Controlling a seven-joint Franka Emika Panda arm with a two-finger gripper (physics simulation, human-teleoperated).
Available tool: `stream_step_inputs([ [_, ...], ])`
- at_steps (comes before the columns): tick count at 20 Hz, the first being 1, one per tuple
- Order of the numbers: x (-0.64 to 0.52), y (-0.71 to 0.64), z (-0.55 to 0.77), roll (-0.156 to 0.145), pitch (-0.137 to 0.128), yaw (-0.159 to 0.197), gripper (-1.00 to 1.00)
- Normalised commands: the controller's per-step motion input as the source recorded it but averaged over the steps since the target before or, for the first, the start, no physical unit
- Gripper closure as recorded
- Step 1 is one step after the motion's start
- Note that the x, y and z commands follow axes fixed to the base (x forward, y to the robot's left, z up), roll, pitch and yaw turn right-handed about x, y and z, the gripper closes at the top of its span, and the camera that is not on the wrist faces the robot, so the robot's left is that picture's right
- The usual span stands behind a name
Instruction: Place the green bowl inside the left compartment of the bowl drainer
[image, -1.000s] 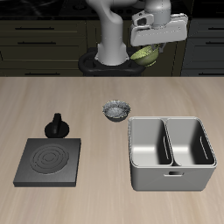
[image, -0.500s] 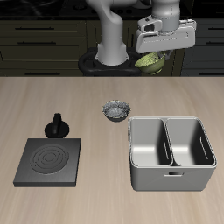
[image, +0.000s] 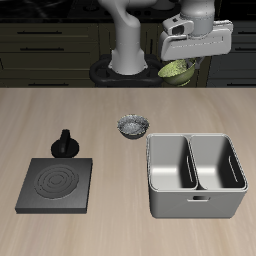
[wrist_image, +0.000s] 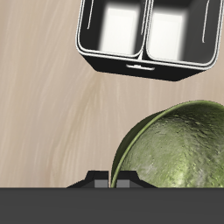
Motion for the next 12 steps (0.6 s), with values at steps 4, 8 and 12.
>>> stream_step_inputs([
  [4,0.34,0.16,0.24,-0.024,-0.022,0.012,1.00],
  [8,0.29,0.00,0.11,-0.025,-0.002,-0.014,1.00],
  [12,0.25,0.01,0.06,-0.017,0.003,-0.005,1.00],
])
